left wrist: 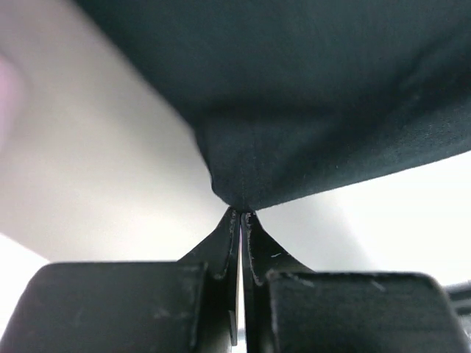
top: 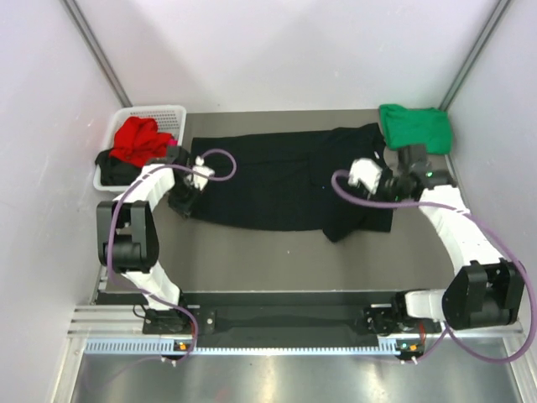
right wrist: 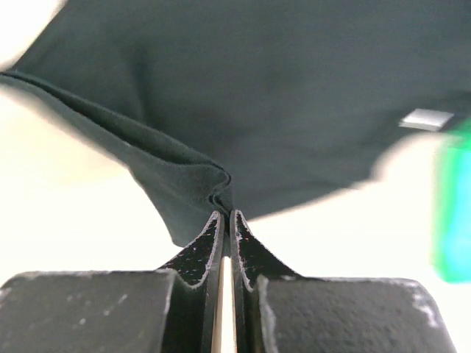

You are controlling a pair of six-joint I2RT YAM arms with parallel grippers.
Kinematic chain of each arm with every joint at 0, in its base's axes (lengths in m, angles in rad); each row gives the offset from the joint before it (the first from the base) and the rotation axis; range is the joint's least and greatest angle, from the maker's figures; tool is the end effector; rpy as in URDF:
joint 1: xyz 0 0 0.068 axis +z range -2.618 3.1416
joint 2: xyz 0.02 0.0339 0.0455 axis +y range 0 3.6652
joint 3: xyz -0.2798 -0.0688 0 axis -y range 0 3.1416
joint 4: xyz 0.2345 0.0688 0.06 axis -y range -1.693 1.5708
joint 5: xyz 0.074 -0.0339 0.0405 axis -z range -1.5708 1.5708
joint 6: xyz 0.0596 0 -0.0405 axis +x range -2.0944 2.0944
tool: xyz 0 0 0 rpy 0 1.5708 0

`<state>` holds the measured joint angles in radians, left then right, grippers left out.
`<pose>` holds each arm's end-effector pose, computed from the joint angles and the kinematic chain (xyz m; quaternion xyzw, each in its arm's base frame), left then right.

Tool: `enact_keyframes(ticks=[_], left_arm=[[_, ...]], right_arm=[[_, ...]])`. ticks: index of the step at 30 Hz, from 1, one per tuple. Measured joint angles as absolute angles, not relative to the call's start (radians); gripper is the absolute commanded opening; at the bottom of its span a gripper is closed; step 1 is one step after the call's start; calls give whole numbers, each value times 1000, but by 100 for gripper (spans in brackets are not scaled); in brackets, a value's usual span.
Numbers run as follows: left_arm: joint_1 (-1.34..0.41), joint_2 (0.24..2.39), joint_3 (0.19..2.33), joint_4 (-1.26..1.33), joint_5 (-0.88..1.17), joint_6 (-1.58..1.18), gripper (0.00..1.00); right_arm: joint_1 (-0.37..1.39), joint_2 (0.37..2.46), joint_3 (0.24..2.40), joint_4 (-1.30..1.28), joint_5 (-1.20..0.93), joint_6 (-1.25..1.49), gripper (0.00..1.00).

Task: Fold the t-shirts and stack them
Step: Fold the tshirt

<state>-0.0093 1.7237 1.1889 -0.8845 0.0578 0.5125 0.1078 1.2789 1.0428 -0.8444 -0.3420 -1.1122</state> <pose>0.3151 -0.0064 0.1902 0.2592 0.9624 -0.0091 0.0804 0.2392 0.0460 0.2701 -0.5815 0.7599 0.0296 0.2891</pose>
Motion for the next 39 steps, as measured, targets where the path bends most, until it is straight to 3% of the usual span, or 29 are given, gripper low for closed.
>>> enact_keyframes(ticks=[6, 15, 39], left_arm=[[-9, 1658, 1343, -833, 37, 532, 0], [-6, 1711, 1464, -794, 28, 546, 0], [5, 2170, 1904, -781, -19, 553, 0]], right_arm=[[16, 1325, 1271, -769, -377, -1000, 0], [-20, 1446, 1430, -737, -406, -920, 0], [26, 2041, 1919, -538, -313, -738, 0]])
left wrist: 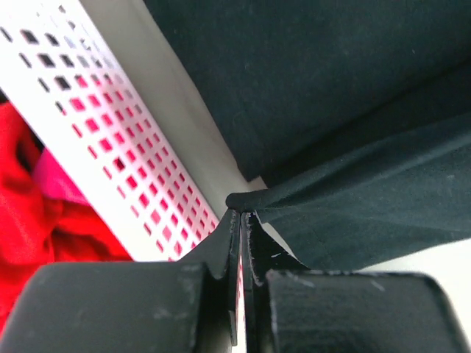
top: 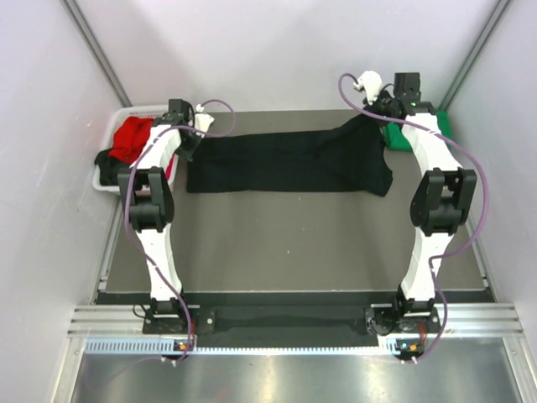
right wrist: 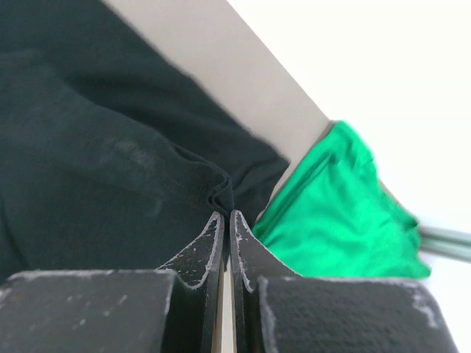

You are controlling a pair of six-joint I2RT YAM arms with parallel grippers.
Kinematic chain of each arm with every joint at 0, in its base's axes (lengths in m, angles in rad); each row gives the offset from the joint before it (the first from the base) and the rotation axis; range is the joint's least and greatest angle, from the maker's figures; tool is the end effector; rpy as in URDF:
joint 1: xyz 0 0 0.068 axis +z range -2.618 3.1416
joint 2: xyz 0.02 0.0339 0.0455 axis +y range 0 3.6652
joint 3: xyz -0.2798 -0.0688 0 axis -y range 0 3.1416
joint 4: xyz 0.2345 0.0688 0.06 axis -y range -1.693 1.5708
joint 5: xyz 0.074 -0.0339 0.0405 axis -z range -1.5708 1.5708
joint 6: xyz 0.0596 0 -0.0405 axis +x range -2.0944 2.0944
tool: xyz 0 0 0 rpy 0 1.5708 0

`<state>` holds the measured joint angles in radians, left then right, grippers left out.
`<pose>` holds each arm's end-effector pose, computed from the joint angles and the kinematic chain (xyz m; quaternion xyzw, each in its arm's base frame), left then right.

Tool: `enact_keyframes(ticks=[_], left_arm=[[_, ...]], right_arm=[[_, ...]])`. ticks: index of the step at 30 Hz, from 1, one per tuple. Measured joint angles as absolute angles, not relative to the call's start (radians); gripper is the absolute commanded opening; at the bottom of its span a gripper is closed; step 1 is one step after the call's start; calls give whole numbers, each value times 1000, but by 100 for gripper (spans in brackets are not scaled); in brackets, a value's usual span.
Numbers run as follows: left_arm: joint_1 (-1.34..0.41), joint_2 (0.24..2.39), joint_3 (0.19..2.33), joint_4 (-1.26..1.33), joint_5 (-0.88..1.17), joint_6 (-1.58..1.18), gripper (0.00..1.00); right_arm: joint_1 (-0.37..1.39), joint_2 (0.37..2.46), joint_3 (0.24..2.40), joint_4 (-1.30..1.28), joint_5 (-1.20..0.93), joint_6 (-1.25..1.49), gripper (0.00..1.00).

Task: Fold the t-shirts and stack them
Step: Fold the tshirt

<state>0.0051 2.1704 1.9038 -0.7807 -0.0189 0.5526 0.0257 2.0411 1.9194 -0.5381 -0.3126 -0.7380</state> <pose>0.4867 0.0036 0.2249 0.2588 0.9306 0.0800 0.2462 0.4895 0.0309 0.3139 -0.3941 0.7977 -0.0205 0.4560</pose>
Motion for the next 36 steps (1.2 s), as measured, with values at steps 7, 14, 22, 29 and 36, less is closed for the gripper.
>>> enact_keyframes(ticks=[7, 14, 22, 29, 36], left_arm=[[0, 2231, 1970, -774, -24, 539, 0], [-15, 2250, 2024, -718, -120, 488, 19], [-47, 2081, 1840, -672, -154, 448, 21], [-56, 2102, 1781, -735, -68, 430, 12], [-57, 2212, 1771, -784, -38, 416, 11]], right_arm=[[47, 2141, 2035, -474, -278, -728, 2], [108, 2203, 2054, -393, -135, -682, 52], [99, 1904, 1730, -390, -130, -648, 54], [3, 1798, 1542, -519, -197, -645, 53], [-56, 1908, 1531, -649, -226, -665, 53]])
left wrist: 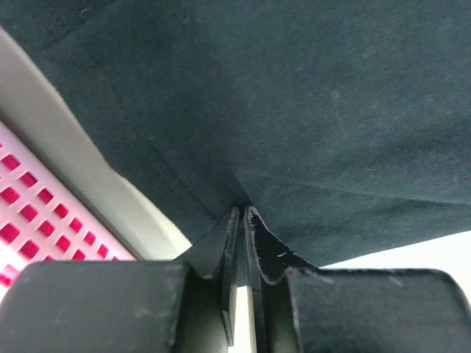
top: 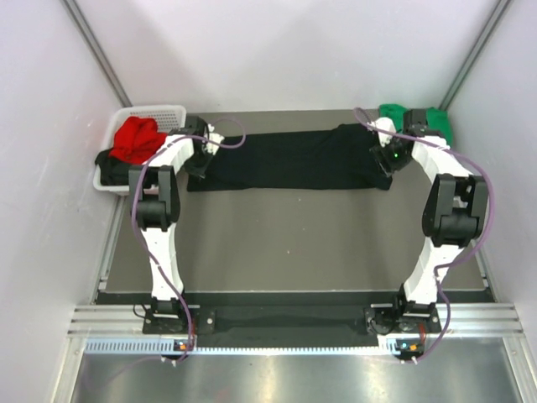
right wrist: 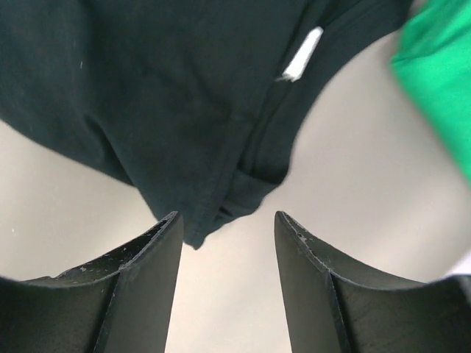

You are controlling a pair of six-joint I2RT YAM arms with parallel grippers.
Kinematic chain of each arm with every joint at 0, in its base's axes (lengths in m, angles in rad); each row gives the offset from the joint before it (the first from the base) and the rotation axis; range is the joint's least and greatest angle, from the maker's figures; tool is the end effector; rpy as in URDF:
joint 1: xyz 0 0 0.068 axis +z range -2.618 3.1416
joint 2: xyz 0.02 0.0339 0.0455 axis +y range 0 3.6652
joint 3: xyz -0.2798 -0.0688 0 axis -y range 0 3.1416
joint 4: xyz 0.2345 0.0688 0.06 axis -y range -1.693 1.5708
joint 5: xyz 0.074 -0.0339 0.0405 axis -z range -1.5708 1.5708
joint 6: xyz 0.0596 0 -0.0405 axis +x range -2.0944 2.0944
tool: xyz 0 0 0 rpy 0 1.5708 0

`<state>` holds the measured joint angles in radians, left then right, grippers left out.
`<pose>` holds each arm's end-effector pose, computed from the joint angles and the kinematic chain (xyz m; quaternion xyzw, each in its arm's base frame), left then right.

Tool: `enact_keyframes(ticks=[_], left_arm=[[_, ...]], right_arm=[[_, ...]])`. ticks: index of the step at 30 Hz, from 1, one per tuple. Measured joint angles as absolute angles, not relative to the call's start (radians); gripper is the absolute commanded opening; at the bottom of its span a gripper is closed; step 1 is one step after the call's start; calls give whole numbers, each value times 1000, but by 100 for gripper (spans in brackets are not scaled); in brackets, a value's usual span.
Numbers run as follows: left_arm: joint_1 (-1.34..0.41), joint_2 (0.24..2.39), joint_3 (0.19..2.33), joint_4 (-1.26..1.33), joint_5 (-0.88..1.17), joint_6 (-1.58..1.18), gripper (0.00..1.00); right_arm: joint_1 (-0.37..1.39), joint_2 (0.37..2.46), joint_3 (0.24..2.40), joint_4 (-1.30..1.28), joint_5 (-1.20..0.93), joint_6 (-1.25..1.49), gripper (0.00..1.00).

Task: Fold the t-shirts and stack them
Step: Fold the tshirt

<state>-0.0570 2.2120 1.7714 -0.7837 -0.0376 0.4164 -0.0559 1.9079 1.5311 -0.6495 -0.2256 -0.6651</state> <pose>0.4698 -0.0246 0.1664 0.2278 0.9582 0.0490 0.1663 0.4212 -0.0102 0.2341 -0.3159 0.9039 0.0072 0.2883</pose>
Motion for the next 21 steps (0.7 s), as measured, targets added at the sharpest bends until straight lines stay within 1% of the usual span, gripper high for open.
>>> enact_keyframes(ticks=[8, 13, 16, 18, 19, 20, 21], left_arm=[[-60, 2217, 1776, -786, -38, 416, 11], [-60, 2217, 1776, -786, -40, 416, 11], [-61, 2217, 1776, -786, -43, 417, 11], [-61, 2217, 1776, -786, -45, 417, 12], [-61, 2217, 1776, -786, -46, 417, 12], [-61, 2217, 1776, -786, -46, 417, 12], [-61, 2217, 1776, -786, -46, 417, 12]], right_arm=[[-81, 1947, 1531, -722, -262, -693, 56], [-109, 1975, 1532, -754, -283, -707, 55], [-123, 2001, 1533, -781, -307, -718, 50], [-134, 2028, 1546, -820, -344, -732, 44], [-139, 2042, 1555, -836, -360, -737, 41], [-146, 2059, 1565, -846, -381, -744, 32], [-153, 2075, 1574, -860, -399, -754, 28]])
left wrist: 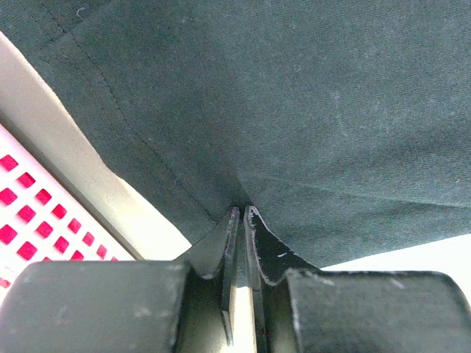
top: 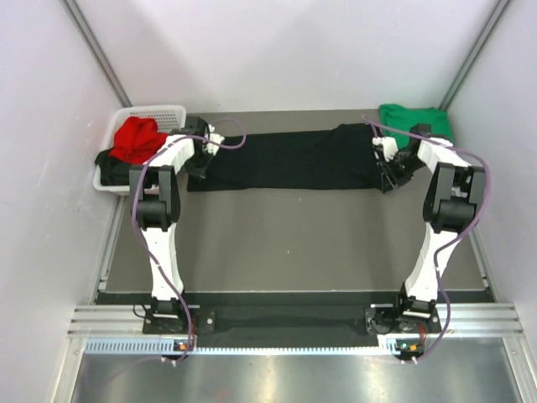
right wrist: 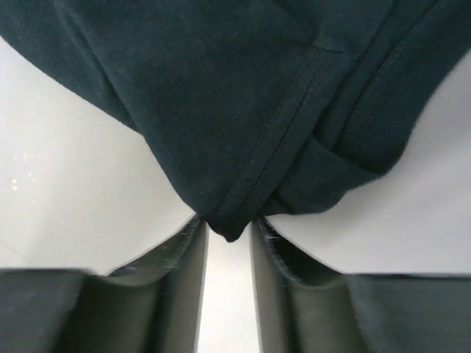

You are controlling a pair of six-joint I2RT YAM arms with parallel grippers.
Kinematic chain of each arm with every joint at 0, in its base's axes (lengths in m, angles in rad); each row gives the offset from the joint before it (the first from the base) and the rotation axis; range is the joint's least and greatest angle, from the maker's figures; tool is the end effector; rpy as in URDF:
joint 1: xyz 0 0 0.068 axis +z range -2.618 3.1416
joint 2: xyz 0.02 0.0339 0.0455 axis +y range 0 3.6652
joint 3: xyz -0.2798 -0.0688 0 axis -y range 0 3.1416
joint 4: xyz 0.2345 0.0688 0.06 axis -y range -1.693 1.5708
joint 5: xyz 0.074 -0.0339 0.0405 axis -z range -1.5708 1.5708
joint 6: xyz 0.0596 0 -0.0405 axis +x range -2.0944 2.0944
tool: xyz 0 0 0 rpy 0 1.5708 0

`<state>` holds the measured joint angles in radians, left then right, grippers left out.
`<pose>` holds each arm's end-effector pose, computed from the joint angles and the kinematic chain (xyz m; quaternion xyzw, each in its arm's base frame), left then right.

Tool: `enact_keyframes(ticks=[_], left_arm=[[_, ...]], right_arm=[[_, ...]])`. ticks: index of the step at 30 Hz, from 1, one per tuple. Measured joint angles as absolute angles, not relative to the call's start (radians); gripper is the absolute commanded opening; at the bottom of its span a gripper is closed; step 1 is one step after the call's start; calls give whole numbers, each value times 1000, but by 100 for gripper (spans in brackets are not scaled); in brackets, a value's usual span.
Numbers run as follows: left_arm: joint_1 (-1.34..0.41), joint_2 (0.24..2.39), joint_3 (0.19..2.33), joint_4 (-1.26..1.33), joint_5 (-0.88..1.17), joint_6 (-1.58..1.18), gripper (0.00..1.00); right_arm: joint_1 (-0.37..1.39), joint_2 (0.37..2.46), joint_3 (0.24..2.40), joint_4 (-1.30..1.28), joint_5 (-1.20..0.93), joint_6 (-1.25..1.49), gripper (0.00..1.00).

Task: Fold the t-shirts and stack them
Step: Fold the tshirt

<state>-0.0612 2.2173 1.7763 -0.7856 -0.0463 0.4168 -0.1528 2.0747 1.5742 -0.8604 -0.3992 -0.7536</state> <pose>0.4706 -0.0261 0.1653 0.2293 0.9579 0.0527 0.1645 0.4152 -0.0405 0.1726 -0.3083 0.9250 0.1323 0.1786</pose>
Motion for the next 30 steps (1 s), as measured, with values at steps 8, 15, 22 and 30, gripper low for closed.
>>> enact_keyframes(ticks=[8, 15, 22, 30], left_arm=[[-63, 2217, 1769, -778, -56, 422, 12], [-67, 2202, 1740, -749, -85, 475, 12], [-59, 2202, 1745, -752, -95, 520, 13], [-29, 2120, 1745, -784, 4, 611, 54]], right_arm=[[-208, 2137, 1663, -948, -487, -785, 0], [-255, 2136, 1696, -1000, -488, -839, 2], [-278, 2136, 1797, -1114, -472, -908, 37], [-292, 2127, 1860, -1190, -473, -930, 42]])
